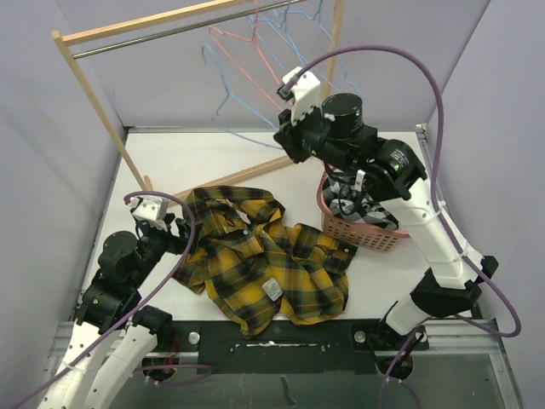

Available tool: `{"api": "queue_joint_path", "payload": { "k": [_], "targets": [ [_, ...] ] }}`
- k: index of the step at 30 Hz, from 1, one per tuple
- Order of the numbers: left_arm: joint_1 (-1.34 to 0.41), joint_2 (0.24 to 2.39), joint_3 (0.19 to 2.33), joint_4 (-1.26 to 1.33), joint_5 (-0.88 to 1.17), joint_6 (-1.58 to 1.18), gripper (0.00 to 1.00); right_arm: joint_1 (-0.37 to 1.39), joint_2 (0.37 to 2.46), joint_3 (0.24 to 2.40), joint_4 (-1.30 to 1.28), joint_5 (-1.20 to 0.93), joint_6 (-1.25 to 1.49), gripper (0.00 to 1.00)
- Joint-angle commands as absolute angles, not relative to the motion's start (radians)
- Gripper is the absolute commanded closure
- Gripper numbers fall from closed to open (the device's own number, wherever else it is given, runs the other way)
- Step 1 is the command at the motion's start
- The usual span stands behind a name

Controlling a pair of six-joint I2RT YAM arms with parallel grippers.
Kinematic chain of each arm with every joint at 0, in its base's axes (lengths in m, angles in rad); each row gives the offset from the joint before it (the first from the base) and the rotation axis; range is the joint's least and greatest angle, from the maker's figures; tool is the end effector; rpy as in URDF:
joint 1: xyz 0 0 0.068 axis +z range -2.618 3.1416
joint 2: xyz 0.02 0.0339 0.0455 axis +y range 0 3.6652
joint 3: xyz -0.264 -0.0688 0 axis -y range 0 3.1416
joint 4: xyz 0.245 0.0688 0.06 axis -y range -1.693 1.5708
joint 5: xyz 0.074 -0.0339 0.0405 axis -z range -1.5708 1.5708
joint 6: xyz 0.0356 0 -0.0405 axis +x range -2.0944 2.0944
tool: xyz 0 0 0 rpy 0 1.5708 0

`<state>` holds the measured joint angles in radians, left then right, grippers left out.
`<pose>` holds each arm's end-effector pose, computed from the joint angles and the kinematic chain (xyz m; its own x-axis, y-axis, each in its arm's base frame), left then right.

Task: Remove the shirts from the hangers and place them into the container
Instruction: Place the hanger at the clothesline.

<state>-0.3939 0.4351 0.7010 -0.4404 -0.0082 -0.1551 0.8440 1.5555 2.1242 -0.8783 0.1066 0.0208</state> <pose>0.1009 -0.0416 0.3280 -0.2165 -0.0773 -0.9732 0.3470 0.9257 -0.1507 0.1984 0.2174 0.5266 -0.2165 -0.2123 -0.9529 -0.6714 0.7410 -0.0126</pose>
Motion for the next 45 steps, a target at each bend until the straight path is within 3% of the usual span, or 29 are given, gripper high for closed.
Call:
{"api": "queue_joint_path", "payload": {
  "k": [1,11,40,41,43,45],
  "targets": [
    [-0.378,0.437,0.737,-0.403,0.027,-0.176,0.25,0.753,1.545,2.217,-0.663,0.009,0.012,1.00],
    [-0.365,0.430,0.732,-0.401,0.034,-0.175,0.26,0.549,1.535,2.163,-0.479,-0.224,0.173,1.00],
    [-0.354,0.434,0.727,-0.400,0.050,-0.172,0.26,0.608,1.693,2.169,-0.444,-0.302,0.193,1.00],
    [-0.354,0.433,0.728,-0.400,0.051,-0.172,0.26,0.612,1.681,2.140,-0.447,-0.299,0.189,0.96],
    [-0.354,0.433,0.728,-0.400,0.051,-0.173,0.26,0.624,1.650,2.079,-0.457,-0.300,0.172,0.69],
    [-0.354,0.430,0.728,-0.400,0.055,-0.173,0.26,0.641,1.612,2.016,-0.482,-0.309,0.147,0.50]
  ]
}}
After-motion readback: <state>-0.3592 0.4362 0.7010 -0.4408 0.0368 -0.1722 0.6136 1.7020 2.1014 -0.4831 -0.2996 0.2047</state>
